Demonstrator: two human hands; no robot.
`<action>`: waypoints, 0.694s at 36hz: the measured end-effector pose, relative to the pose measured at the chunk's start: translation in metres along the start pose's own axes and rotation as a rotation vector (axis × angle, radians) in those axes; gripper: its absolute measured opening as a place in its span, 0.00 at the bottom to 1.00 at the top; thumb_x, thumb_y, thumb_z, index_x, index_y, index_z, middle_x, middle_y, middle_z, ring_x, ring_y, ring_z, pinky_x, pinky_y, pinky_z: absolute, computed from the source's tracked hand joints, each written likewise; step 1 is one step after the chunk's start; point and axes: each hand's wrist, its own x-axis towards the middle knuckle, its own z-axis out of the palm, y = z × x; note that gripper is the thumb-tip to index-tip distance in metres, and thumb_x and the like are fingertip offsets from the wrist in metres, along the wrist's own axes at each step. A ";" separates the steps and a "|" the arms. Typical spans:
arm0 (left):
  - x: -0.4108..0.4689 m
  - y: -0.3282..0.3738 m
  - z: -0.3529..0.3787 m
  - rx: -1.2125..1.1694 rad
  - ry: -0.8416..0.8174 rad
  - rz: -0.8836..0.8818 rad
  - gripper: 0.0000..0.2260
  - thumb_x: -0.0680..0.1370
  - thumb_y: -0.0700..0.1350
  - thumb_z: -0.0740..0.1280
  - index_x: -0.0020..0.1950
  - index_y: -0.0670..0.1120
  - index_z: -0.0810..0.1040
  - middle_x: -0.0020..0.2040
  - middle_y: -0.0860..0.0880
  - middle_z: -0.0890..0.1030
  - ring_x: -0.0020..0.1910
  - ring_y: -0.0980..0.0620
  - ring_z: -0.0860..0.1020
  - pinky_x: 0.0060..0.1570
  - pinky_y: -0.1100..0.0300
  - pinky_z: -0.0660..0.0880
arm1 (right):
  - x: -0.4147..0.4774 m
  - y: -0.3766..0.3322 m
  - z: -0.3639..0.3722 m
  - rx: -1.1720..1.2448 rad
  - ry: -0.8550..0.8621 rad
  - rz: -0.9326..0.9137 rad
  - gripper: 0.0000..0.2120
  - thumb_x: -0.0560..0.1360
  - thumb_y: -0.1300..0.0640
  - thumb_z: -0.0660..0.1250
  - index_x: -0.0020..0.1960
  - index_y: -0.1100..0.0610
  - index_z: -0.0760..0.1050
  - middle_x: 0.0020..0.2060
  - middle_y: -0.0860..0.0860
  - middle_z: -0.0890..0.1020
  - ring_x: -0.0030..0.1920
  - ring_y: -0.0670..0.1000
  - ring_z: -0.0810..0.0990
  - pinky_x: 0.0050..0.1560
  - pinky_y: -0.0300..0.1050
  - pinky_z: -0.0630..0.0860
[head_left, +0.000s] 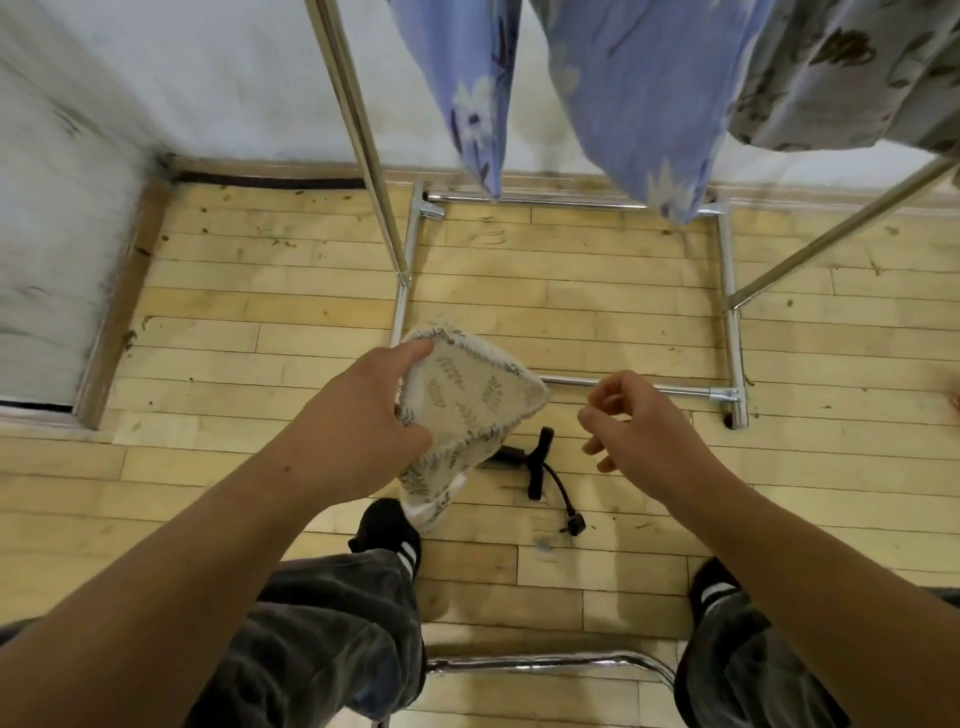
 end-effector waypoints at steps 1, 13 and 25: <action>-0.001 -0.003 -0.001 0.006 0.002 -0.001 0.38 0.77 0.41 0.70 0.82 0.60 0.57 0.75 0.53 0.68 0.52 0.57 0.77 0.37 0.67 0.74 | 0.002 0.001 0.003 -0.014 -0.014 0.010 0.04 0.82 0.55 0.67 0.55 0.50 0.74 0.51 0.49 0.81 0.45 0.50 0.85 0.45 0.49 0.85; -0.010 -0.038 -0.008 -0.006 0.006 -0.067 0.38 0.78 0.42 0.70 0.82 0.60 0.55 0.72 0.54 0.69 0.47 0.60 0.78 0.30 0.67 0.76 | 0.039 0.022 0.037 -0.139 -0.117 0.097 0.07 0.82 0.54 0.67 0.59 0.50 0.76 0.51 0.50 0.83 0.49 0.50 0.84 0.45 0.45 0.82; -0.016 -0.050 -0.013 -0.044 -0.013 -0.087 0.41 0.76 0.46 0.72 0.81 0.65 0.53 0.64 0.63 0.68 0.49 0.68 0.74 0.35 0.72 0.72 | 0.093 0.053 0.100 -0.371 -0.159 0.110 0.11 0.80 0.54 0.67 0.62 0.51 0.76 0.49 0.46 0.81 0.46 0.46 0.80 0.40 0.38 0.75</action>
